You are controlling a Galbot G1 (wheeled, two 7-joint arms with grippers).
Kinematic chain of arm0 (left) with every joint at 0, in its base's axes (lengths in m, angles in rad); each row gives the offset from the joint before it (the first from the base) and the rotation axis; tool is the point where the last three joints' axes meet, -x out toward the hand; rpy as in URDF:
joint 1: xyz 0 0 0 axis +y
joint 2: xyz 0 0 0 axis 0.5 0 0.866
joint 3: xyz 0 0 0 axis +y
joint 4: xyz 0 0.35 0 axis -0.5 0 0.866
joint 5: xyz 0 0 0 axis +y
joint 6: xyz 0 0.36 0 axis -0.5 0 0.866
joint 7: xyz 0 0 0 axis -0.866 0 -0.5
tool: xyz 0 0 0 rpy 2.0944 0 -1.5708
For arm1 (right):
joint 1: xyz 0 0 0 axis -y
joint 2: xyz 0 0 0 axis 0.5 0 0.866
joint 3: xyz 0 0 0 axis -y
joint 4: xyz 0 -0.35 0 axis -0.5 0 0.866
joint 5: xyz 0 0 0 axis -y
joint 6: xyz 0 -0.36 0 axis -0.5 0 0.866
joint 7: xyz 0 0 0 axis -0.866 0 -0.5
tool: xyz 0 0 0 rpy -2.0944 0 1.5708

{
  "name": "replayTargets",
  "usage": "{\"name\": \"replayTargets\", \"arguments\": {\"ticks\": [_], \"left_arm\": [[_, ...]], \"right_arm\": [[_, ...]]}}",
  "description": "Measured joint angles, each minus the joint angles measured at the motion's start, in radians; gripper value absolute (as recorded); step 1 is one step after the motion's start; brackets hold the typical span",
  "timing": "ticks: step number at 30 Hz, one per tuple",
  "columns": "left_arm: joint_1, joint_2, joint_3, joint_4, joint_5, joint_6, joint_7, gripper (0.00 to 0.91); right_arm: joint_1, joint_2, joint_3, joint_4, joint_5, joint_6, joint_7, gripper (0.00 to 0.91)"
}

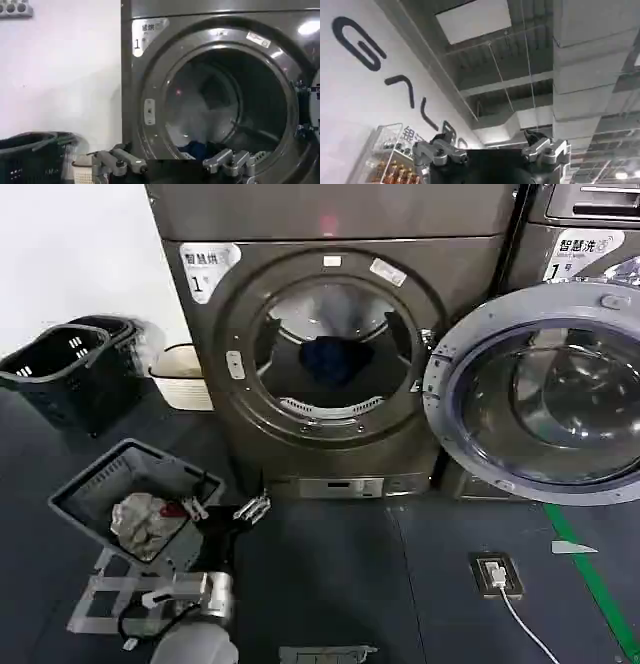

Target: Grasp the clothes from the dryer.

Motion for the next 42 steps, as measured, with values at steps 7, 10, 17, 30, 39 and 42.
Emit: {"name": "replayTargets", "arguments": {"ticks": [7,10,17,30,39,42], "left_arm": [[0.0,-0.001,0.001,0.0,0.001,-0.001,0.001,0.907],[-0.002,-0.004,0.001,0.0,0.002,-0.002,0.007,0.907],[-0.008,-0.012,0.0,0.003,0.002,-0.002,0.009,0.907],[-0.012,-0.015,0.002,0.007,-0.001,-0.003,0.01,0.907],[-0.01,-0.011,0.006,0.007,-0.003,-0.003,0.01,0.907],[-0.005,-0.01,0.008,0.006,-0.003,-0.005,0.01,0.907]], "right_arm": [[0.005,-0.002,-0.009,0.003,0.018,0.022,-0.01,0.907],[0.005,-0.002,-0.009,0.001,0.021,0.03,-0.011,0.907],[0.004,-0.003,-0.006,-0.004,0.037,0.041,-0.013,0.907],[0.005,-0.001,-0.003,-0.004,0.05,0.045,-0.015,0.907],[0.005,0.0,-0.009,0.0,0.051,0.046,-0.017,0.907],[0.005,0.0,-0.012,0.003,0.051,0.047,-0.016,0.907]]}}
